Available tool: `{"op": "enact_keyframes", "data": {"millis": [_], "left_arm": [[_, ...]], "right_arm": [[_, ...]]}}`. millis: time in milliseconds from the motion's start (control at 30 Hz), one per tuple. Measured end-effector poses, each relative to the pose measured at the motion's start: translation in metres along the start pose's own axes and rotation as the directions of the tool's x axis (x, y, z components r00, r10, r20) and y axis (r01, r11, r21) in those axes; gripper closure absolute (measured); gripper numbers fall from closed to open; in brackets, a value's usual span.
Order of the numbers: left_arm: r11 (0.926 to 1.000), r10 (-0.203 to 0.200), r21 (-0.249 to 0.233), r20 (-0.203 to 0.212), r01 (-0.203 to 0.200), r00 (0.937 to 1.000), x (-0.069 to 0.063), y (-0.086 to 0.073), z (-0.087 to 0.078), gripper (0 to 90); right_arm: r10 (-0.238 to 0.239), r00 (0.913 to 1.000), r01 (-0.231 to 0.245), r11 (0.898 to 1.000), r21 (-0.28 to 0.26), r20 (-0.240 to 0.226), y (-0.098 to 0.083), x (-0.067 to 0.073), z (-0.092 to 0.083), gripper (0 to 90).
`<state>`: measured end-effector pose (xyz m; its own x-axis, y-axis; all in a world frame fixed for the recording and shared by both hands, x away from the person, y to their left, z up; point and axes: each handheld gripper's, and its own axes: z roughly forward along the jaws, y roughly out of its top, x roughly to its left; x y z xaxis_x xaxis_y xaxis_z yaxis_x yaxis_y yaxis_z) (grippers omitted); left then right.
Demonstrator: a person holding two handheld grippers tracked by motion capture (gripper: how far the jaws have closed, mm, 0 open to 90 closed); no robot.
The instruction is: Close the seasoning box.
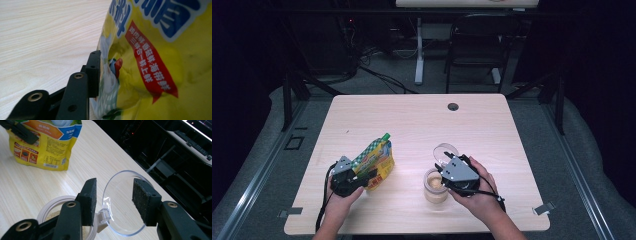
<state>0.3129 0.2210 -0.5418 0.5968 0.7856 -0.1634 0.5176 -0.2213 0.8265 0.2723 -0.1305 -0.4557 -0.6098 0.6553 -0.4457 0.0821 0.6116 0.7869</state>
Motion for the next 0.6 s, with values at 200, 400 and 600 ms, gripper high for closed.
{"op": "enact_keyframes", "data": {"millis": [200,400,600], "left_arm": [[1.0000,0.006,-0.001,-0.009,-0.006,0.9999,-0.001,-0.002,-0.001,55.9],[0.9998,0.017,-0.013,-0.010,-0.017,0.9998,-0.002,-0.004,-0.004,50.8],[0.9999,0.013,-0.005,-0.012,-0.013,0.9998,-0.003,-0.005,-0.005,50.4]], "right_arm": [[0.017,0.9997,-0.017,1.000,-0.005,0.016,0.001,-0.005,-0.001,54.3],[0.037,0.9990,-0.037,0.999,-0.001,0.024,0.000,-0.012,-0.003,53.9],[0.035,0.9985,-0.034,0.999,-0.016,0.044,0.002,-0.016,-0.009,53.2]]}}
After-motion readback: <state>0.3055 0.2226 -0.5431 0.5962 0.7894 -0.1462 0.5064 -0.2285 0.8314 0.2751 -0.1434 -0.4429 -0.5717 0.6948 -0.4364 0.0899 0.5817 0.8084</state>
